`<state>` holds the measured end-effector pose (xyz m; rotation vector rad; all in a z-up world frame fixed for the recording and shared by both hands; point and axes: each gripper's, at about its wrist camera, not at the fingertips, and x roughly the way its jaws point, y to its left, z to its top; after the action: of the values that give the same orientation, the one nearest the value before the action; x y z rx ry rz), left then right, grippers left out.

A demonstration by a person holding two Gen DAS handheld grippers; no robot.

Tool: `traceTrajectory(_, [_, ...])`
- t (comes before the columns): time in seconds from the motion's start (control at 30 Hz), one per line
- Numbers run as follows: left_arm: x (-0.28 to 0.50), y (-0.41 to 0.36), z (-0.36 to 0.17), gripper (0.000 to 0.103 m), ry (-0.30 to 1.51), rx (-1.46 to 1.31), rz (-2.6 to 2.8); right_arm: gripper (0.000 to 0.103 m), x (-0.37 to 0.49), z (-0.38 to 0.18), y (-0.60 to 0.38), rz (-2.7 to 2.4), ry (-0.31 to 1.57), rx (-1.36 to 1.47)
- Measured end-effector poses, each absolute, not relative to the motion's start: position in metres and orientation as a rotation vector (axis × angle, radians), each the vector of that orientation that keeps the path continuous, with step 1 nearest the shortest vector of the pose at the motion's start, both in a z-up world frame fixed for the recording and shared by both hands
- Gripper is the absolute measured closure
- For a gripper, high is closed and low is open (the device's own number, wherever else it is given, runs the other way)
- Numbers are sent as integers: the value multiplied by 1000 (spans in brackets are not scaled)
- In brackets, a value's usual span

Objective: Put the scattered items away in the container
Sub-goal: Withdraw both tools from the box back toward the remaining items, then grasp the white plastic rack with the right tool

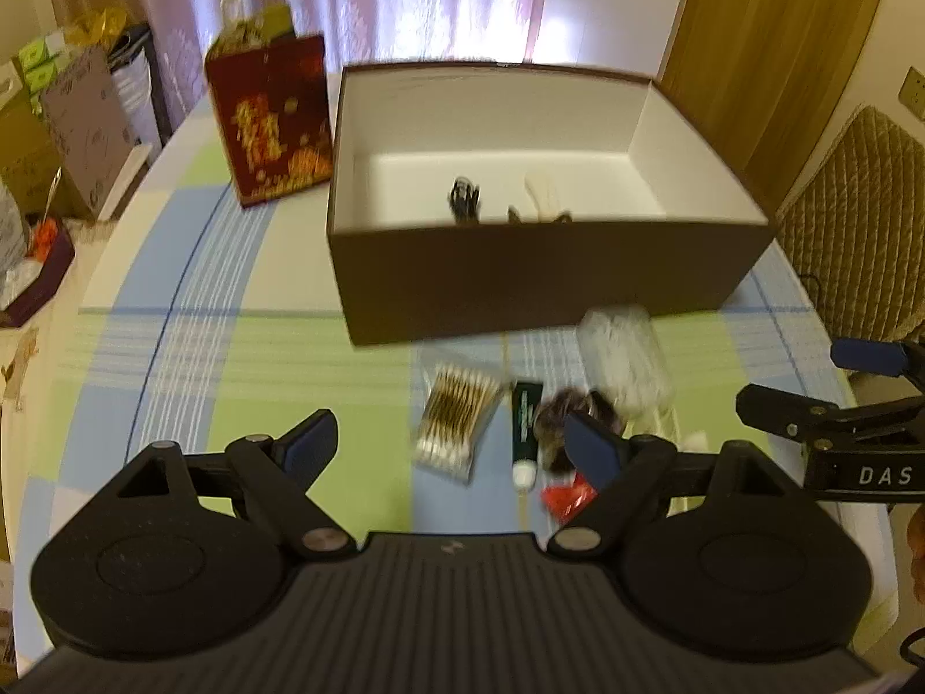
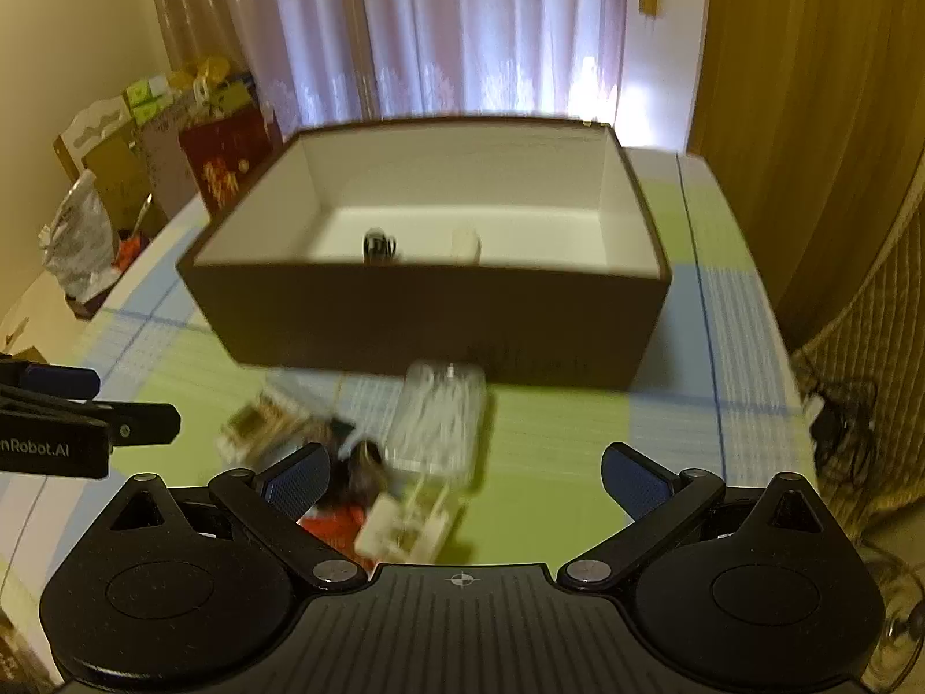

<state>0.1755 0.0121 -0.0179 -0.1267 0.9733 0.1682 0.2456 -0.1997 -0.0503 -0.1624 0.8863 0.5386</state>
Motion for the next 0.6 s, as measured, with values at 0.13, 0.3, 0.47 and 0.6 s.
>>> traceTrajectory(0.13, [169, 11, -28, 20, 1006, -130, 166, 0, 238, -64, -202, 538, 928, -161])
traceTrajectory(0.3, [165, 6, -35, 20, 1028, -126, 150, 0, 231, -74, -201, 542, 958, -161])
traceTrajectory(0.47, [164, 5, -43, 20, 1053, -131, 146, 0, 226, -83, -201, 540, 979, -157])
traceTrajectory(0.6, [164, 5, -48, 20, 1065, -132, 142, 0, 227, -88, -201, 531, 994, -152])
